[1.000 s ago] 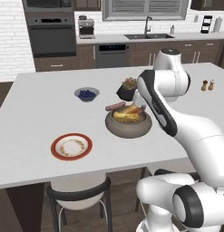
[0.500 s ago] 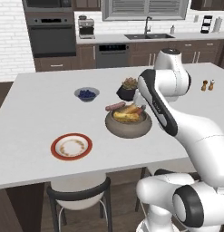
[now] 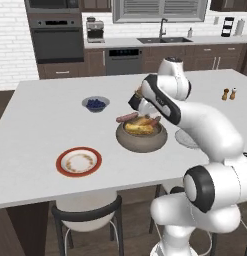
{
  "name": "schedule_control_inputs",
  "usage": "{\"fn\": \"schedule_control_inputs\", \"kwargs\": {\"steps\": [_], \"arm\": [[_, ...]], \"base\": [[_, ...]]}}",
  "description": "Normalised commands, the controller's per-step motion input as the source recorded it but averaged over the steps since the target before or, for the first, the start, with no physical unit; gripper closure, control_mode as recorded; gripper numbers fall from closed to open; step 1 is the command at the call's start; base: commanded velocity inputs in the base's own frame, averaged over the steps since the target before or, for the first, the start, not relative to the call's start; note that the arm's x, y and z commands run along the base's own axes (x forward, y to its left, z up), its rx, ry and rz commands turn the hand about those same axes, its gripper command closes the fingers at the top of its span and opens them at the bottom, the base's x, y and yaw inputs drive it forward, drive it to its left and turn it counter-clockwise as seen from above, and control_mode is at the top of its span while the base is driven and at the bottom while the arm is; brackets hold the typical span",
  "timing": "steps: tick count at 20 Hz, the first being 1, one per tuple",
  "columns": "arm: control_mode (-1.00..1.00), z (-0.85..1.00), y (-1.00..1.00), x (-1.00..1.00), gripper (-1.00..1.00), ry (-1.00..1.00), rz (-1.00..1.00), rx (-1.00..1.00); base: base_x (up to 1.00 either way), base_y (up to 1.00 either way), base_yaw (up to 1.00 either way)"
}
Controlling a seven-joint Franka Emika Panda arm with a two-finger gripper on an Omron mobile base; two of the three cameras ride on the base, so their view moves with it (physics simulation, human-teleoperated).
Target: Place one bun and one sausage from the bowl on each plate.
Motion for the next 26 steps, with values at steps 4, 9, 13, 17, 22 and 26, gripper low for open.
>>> {"fn": "schedule_control_inputs", "kwargs": {"steps": [4,9,13,17,22,26], "arm": [[-1.0,-0.9,0.26,1.0,-1.0,0.16,0.41,-0.06],[-1.0,-0.33,0.08,1.0,-1.0,0.16,0.24,-0.03],[-1.0,-0.43,0.04,0.74,-1.0,0.01,0.09,-0.06],[-1.0,-0.46,0.16,0.24,-1.0,-0.06,0.02,-0.03],[-1.0,-0.17,0.01,-0.34,-1.0,-0.29,0.0,0.0],[-1.0,-0.18,0.02,-0.66,-1.0,-0.25,0.0,0.0]], "base": [[0.0,0.0,0.0],[0.0,0.0,0.0],[0.0,0.0,0.0],[0.0,0.0,0.0],[0.0,0.0,0.0],[0.0,0.0,0.0]]}}
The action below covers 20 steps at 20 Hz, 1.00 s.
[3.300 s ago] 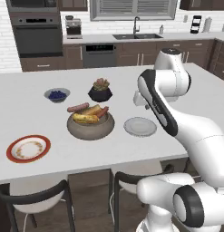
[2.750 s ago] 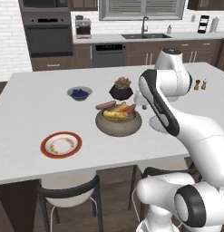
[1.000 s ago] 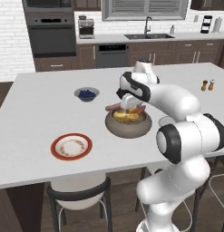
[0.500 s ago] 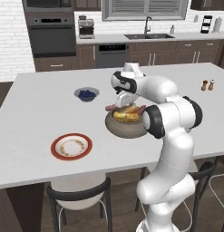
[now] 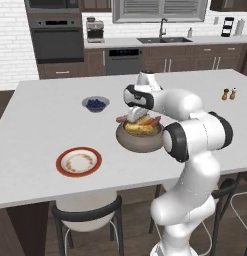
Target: Place one bun and one sausage from the bowl on each plate.
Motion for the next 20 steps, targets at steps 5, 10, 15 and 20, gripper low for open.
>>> {"fn": "schedule_control_inputs", "kwargs": {"steps": [5,10,15,20], "arm": [[-1.0,-0.27,0.01,-0.11,-1.0,-0.1,0.01,0.0],[-1.0,-0.01,0.0,0.18,-1.0,0.0,0.05,0.0],[-1.0,0.0,0.0,0.31,-1.0,0.0,0.08,0.0],[-1.0,-0.17,0.0,0.0,-1.0,0.0,0.01,0.01]], "base": [[0.0,0.0,0.0],[0.0,0.0,0.0],[0.0,0.0,0.0],[0.0,0.0,0.0]]}}
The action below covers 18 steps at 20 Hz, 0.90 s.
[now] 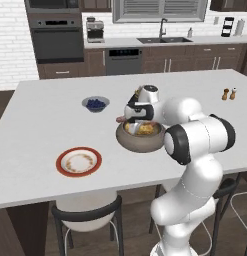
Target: Place one bun and one sausage from the bowl on each plate.
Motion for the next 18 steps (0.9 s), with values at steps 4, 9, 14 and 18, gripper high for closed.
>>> {"fn": "schedule_control_inputs", "kwargs": {"steps": [4,9,14,18], "arm": [[-1.0,-0.19,0.0,-0.24,1.0,0.0,0.0,0.0],[-1.0,0.05,0.07,-0.29,1.0,-0.02,-0.01,-0.01],[-1.0,0.38,0.29,-0.26,1.0,0.03,-0.01,-0.14],[-1.0,0.18,0.88,-0.04,1.0,0.21,-0.15,-0.03]], "base": [[0.0,0.0,0.0],[0.0,0.0,0.0],[0.0,0.0,0.0],[0.0,0.0,0.0]]}}
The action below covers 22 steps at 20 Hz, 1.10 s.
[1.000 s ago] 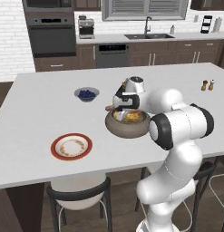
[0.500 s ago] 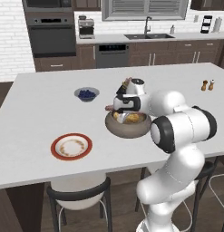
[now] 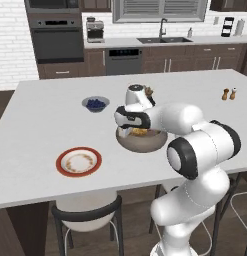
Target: Place one bun and one sausage from the bowl on each plate.
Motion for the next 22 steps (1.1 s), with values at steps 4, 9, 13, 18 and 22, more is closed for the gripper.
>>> {"fn": "schedule_control_inputs", "kwargs": {"steps": [4,9,13,18,22], "arm": [[-1.0,0.0,0.94,-0.43,1.0,0.04,-0.4,0.04],[-1.0,0.0,0.86,-0.54,1.0,0.02,-0.47,0.06],[-1.0,0.0,1.0,-0.04,1.0,0.0,-0.41,-0.01],[-1.0,0.0,0.98,0.0,1.0,0.03,-0.47,0.0],[-1.0,-0.1,0.92,0.0,1.0,0.0,-0.47,0.11]], "base": [[0.0,0.0,0.0],[0.0,0.0,0.0],[0.0,0.0,0.0],[0.0,0.0,0.0],[0.0,0.0,0.0]]}}
